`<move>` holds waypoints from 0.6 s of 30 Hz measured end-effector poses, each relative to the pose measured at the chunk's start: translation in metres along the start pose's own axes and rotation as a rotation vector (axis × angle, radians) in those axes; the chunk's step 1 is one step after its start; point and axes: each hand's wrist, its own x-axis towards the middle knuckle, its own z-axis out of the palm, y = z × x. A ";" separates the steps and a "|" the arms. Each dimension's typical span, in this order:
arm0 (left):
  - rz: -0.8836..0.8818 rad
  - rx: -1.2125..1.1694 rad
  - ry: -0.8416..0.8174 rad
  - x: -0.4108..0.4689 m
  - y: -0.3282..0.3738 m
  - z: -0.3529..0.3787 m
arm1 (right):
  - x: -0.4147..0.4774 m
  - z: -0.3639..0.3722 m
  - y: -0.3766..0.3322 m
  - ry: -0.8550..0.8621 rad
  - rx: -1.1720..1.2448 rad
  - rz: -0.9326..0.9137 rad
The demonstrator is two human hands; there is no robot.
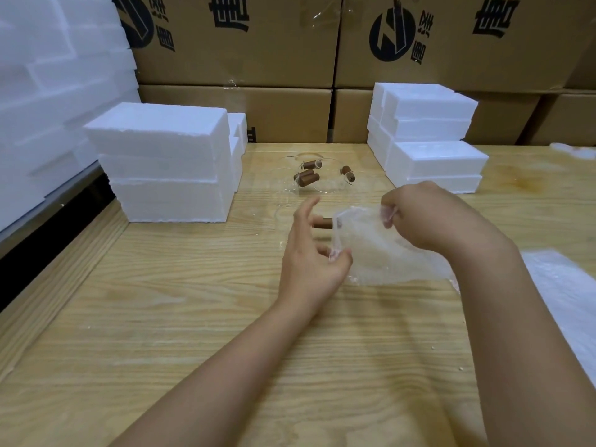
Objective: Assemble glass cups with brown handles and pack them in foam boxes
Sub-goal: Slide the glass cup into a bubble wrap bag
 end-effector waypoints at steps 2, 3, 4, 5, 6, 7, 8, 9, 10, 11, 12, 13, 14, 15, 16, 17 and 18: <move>0.127 0.026 0.018 -0.002 0.000 0.003 | 0.001 0.003 -0.002 -0.017 0.015 -0.041; 0.142 -0.003 0.035 -0.002 0.000 0.004 | 0.003 0.004 -0.003 -0.024 0.024 -0.062; 0.121 -0.047 0.050 -0.003 -0.001 0.005 | 0.004 0.006 -0.003 -0.039 0.062 -0.086; 0.087 -0.079 0.059 -0.002 -0.002 0.005 | 0.006 0.008 -0.003 -0.058 0.154 -0.115; 0.065 -0.083 0.068 -0.002 -0.003 0.005 | 0.009 0.011 -0.004 -0.077 0.305 -0.143; 0.052 -0.066 0.072 -0.001 -0.004 0.005 | 0.012 0.015 -0.007 -0.088 0.511 -0.161; 0.033 -0.052 0.068 0.000 -0.006 0.004 | 0.015 0.020 -0.011 -0.084 0.740 -0.156; 0.005 -0.048 0.054 0.000 -0.007 0.004 | 0.020 0.029 -0.014 -0.061 0.938 -0.120; -0.026 -0.039 0.031 0.001 -0.008 0.004 | 0.026 0.040 -0.016 -0.023 1.055 -0.059; -0.051 -0.018 0.002 0.001 -0.009 0.004 | 0.033 0.052 -0.018 0.010 1.073 0.002; -0.072 0.016 -0.030 0.002 -0.010 0.004 | 0.038 0.064 -0.018 0.020 1.018 0.045; -0.091 0.047 -0.061 0.002 -0.011 0.004 | 0.042 0.076 -0.017 -0.003 0.961 0.064; -0.109 0.064 -0.083 0.003 -0.013 0.004 | 0.044 0.085 -0.016 -0.044 0.936 0.066; -0.123 0.072 -0.099 0.004 -0.013 0.003 | 0.047 0.093 -0.016 -0.082 0.941 0.067; -0.133 0.074 -0.109 0.005 -0.014 0.003 | 0.048 0.098 -0.015 -0.095 0.959 0.067; -0.140 0.074 -0.114 0.005 -0.014 0.003 | 0.050 0.102 -0.016 -0.085 0.976 0.059; -0.147 0.077 -0.115 0.006 -0.014 0.003 | 0.050 0.104 -0.017 -0.068 0.989 0.035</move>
